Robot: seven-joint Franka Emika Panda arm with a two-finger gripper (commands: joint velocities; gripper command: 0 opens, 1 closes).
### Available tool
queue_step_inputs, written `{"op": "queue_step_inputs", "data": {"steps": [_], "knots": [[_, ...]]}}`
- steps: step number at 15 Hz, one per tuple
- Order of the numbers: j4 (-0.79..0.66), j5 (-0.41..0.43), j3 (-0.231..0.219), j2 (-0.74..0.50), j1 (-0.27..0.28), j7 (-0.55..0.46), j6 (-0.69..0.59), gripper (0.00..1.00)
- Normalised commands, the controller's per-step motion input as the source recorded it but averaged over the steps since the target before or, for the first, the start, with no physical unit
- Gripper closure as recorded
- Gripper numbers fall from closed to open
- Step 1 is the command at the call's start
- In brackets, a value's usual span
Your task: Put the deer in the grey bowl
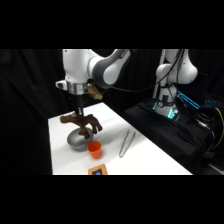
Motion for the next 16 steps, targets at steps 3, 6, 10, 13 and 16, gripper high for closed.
{"op": "queue_step_inputs", "data": {"steps": [3, 6, 10, 13, 16], "knots": [[0.44, -0.037, -0.051, 0.37, 0.002, 0.09, 0.08, 0.94], [0.32, -0.064, -0.059, 0.24, 0.047, 0.11, 0.07, 0.94], [0.18, -0.059, -0.061, 0.08, 0.059, 0.09, 0.05, 0.52], [0.08, -0.055, -0.065, -0.03, 0.05, 0.07, 0.05, 0.28], [0.02, -0.049, -0.059, -0.12, 0.048, 0.07, 0.02, 0.05]]}}
